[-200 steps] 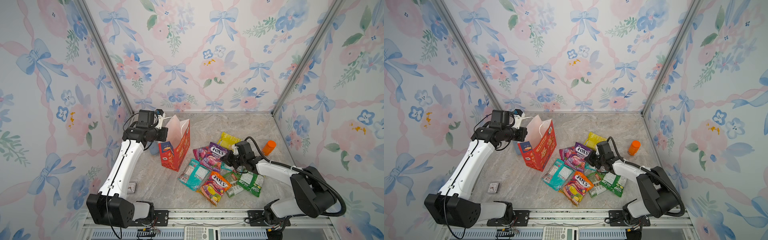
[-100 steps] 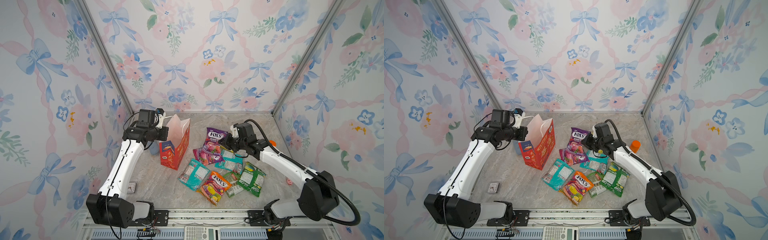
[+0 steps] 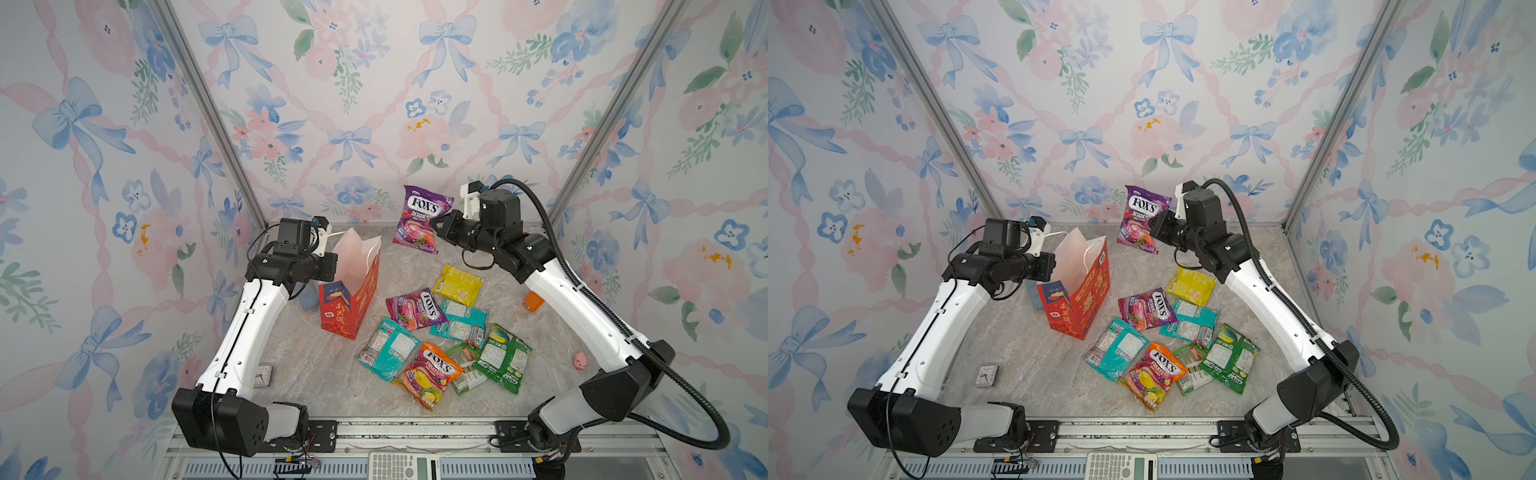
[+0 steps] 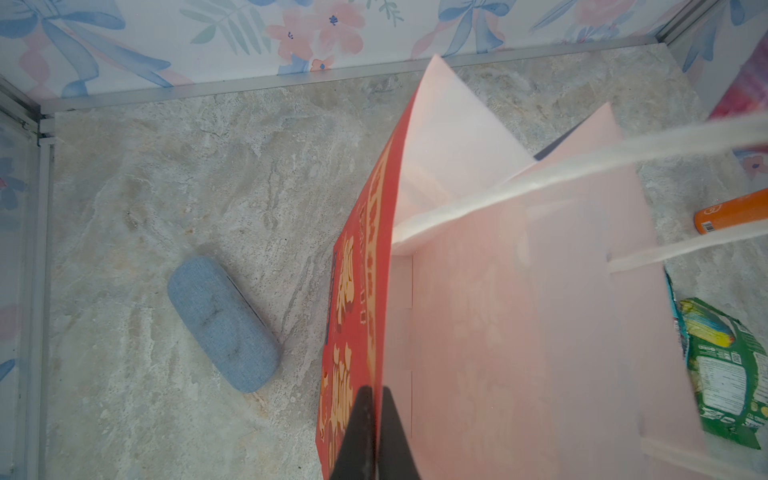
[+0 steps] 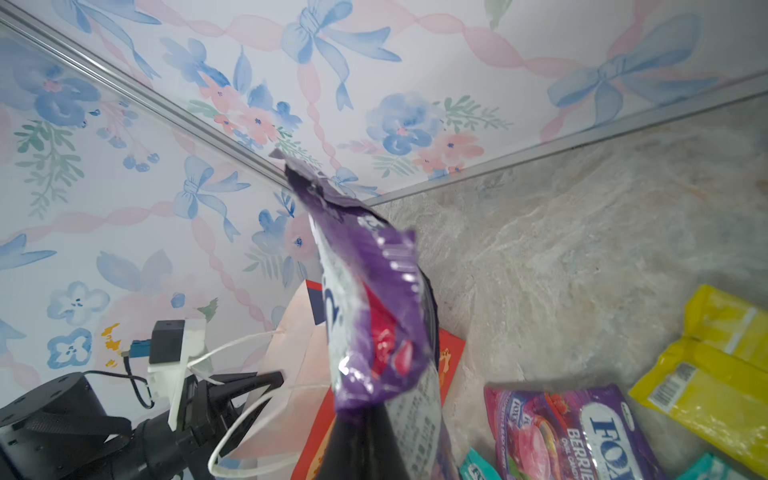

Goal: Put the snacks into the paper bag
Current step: 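Lift the purple FOX'S bag with the right gripper toward the paper bag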

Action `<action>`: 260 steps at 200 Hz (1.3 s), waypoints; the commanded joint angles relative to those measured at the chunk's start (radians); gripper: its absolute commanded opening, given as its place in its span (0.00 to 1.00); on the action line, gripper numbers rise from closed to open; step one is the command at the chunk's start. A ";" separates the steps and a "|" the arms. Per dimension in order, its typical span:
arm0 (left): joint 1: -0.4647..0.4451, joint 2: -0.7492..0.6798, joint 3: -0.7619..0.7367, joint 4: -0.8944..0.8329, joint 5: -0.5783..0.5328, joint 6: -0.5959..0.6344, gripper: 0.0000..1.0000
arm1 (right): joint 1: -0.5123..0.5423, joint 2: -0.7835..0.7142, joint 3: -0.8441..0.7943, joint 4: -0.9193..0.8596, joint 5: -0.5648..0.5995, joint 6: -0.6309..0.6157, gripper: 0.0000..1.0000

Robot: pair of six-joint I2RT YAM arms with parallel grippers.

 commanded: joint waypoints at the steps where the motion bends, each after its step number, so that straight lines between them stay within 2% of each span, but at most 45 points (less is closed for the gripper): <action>1: -0.008 -0.028 0.014 0.003 -0.013 -0.021 0.00 | 0.022 0.050 0.124 0.001 0.060 -0.078 0.00; 69: -0.016 -0.033 0.008 0.006 -0.050 -0.048 0.00 | 0.096 0.296 0.523 -0.084 0.120 -0.172 0.00; 117: -0.021 -0.034 0.013 0.011 -0.072 -0.088 0.00 | 0.165 0.492 0.832 -0.174 0.128 -0.179 0.00; 135: -0.019 -0.033 0.010 0.013 -0.077 -0.096 0.00 | 0.189 0.534 0.899 -0.201 0.135 -0.176 0.00; 177: -0.022 -0.036 0.002 0.017 -0.107 -0.120 0.00 | 0.244 0.520 0.865 -0.200 0.173 -0.178 0.00; 260: -0.023 -0.042 -0.013 0.053 -0.135 -0.186 0.00 | 0.288 0.378 0.593 -0.130 0.244 -0.160 0.00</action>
